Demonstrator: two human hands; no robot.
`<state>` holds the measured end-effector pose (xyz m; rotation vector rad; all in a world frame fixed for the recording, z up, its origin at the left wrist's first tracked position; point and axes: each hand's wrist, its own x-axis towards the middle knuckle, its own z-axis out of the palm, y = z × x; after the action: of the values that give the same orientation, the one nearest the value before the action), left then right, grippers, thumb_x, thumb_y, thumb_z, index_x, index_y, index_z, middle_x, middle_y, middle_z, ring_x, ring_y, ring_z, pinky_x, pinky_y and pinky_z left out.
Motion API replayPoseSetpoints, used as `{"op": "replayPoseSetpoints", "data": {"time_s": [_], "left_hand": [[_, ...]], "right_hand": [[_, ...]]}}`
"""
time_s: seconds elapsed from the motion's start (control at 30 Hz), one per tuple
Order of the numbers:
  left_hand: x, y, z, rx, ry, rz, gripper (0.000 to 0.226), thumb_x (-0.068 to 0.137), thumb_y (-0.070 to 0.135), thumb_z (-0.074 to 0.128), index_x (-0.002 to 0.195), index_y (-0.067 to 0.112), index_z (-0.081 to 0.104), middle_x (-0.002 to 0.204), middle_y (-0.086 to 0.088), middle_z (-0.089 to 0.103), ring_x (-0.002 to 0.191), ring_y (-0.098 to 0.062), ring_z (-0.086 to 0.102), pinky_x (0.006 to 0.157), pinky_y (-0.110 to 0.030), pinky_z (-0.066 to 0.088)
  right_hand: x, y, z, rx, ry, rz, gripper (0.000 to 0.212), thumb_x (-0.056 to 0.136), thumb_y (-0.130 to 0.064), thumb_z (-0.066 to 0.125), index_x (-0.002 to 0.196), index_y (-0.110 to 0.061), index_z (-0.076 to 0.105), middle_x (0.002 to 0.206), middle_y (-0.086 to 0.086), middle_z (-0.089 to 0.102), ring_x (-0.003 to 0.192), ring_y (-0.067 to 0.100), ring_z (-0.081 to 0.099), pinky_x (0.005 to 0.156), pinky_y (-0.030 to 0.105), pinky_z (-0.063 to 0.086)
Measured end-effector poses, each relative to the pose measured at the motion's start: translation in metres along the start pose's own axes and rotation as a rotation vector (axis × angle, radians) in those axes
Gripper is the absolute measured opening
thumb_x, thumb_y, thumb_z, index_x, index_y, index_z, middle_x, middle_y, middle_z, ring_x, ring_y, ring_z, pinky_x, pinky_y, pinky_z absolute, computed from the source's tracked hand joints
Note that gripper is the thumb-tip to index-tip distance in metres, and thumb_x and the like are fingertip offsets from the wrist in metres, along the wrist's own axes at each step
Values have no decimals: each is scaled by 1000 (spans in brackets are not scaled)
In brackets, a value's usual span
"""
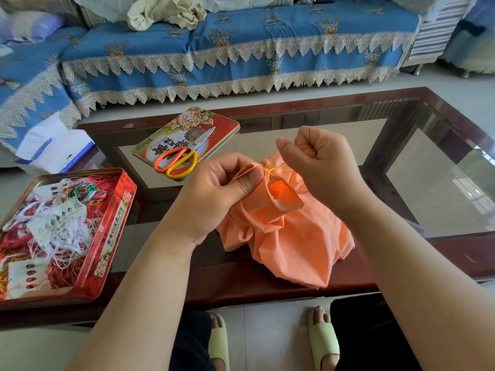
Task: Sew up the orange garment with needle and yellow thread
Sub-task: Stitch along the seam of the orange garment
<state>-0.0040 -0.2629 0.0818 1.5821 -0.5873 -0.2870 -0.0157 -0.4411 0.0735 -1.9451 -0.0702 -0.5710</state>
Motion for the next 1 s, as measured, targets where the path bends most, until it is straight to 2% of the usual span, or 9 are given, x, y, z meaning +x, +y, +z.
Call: {"op": "replayPoseSetpoints", "data": {"time_s": [0.2,0.3,0.37,0.5,0.6,0.73,0.8,0.87,1.0], "left_hand": [[2,-2,-3,-4,20,32,19,85,29,59,73,31,74,67,12,66,67,-3,62,61,-15,49],[2,-3,-3,-41,47,32,22,86,28,57,71,32,73,64,14,63,62,-2,58,58,-15,47],[3,-4,-4,-93,96,24,22,86,30,57,69,31,72,65,12,63,62,-3,57,58,-16,48],[6,-5,-11,-249,206,-27,20,85,30,59,71,18,66,69,0,60,63,-8,56,59,-20,49],[8,-8,-15,-441,326,-69,29,90,26,61,62,19,67,63,4,61,58,-6,59,56,-19,51],[12,-14,-23,-732,501,-153,43,93,25,57,51,21,64,56,7,60,50,-6,61,54,-22,54],[14,-17,-28,-771,529,-169,34,93,29,58,60,22,61,64,6,62,60,-9,65,69,-29,59],[15,-23,-35,-749,563,-225,26,92,35,57,70,22,62,80,-1,67,83,-20,69,89,-42,54],[21,-33,-39,-699,675,-324,26,93,40,53,87,20,68,90,-8,74,87,-27,72,77,-42,57]], "right_hand": [[8,12,-14,-27,92,25,43,92,-18,61,61,-6,34,55,0,29,48,5,28,52,23,31],[14,19,-20,-115,134,55,45,93,-24,61,60,-14,33,53,-5,30,45,3,31,48,17,27],[20,26,-23,-123,108,131,39,96,-28,56,63,-9,45,54,-5,37,44,2,31,47,15,27],[24,38,-31,80,141,310,38,104,-29,37,86,-17,68,86,-6,70,43,-1,44,46,11,32],[26,44,-44,369,225,489,47,105,-39,29,100,-15,69,104,-3,72,50,9,50,49,21,40],[29,68,-66,671,328,713,51,104,-43,24,104,-16,67,111,2,68,83,15,62,69,25,50],[29,85,-77,625,417,784,51,104,-44,25,101,-20,70,108,0,65,83,12,56,73,24,49],[28,104,-85,528,494,834,51,103,-45,26,101,-23,72,93,-4,60,67,6,46,63,19,44],[22,125,-101,541,585,913,51,103,-44,23,109,-24,70,69,-7,39,57,6,32,55,19,34]]}}
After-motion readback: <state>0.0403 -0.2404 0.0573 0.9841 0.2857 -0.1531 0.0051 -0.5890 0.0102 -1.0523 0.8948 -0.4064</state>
